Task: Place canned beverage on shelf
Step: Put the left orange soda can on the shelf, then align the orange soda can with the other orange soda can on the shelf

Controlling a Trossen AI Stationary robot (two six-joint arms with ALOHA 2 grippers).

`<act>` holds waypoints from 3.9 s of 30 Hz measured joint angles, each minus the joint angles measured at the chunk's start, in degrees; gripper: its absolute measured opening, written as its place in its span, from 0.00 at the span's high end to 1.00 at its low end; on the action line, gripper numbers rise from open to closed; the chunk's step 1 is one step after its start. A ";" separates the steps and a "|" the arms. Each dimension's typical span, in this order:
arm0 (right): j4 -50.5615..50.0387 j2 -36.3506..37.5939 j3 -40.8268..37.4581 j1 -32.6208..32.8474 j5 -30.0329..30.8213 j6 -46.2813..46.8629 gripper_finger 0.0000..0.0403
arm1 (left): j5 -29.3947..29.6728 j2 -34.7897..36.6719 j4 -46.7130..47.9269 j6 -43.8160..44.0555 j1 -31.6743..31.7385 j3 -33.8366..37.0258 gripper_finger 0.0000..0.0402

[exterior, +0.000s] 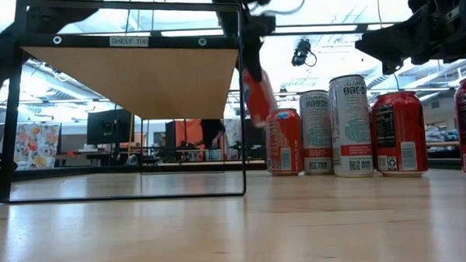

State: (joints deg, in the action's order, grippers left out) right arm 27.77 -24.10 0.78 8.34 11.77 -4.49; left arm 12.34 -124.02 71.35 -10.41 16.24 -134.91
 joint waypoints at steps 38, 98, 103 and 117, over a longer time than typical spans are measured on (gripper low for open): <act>-2.80 -0.28 -0.02 1.09 -1.51 3.87 0.68 | -4.42 17.79 18.30 6.77 8.73 5.08 0.25; 0.00 -0.28 -0.02 -0.15 -0.96 1.27 0.68 | 10.59 29.19 9.39 -5.65 10.12 29.08 0.08; 0.00 -0.28 -0.02 -0.15 -0.96 1.27 0.68 | 12.67 29.56 5.77 -7.62 7.42 29.07 0.08; 0.02 -0.28 -0.02 -0.15 -0.92 1.27 0.68 | 5.19 27.74 -13.75 -2.07 -1.59 28.96 0.08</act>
State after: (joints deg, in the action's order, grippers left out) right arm 27.79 -24.38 0.75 8.19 10.85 -3.22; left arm 17.53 -96.27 57.60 -12.48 14.65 -105.95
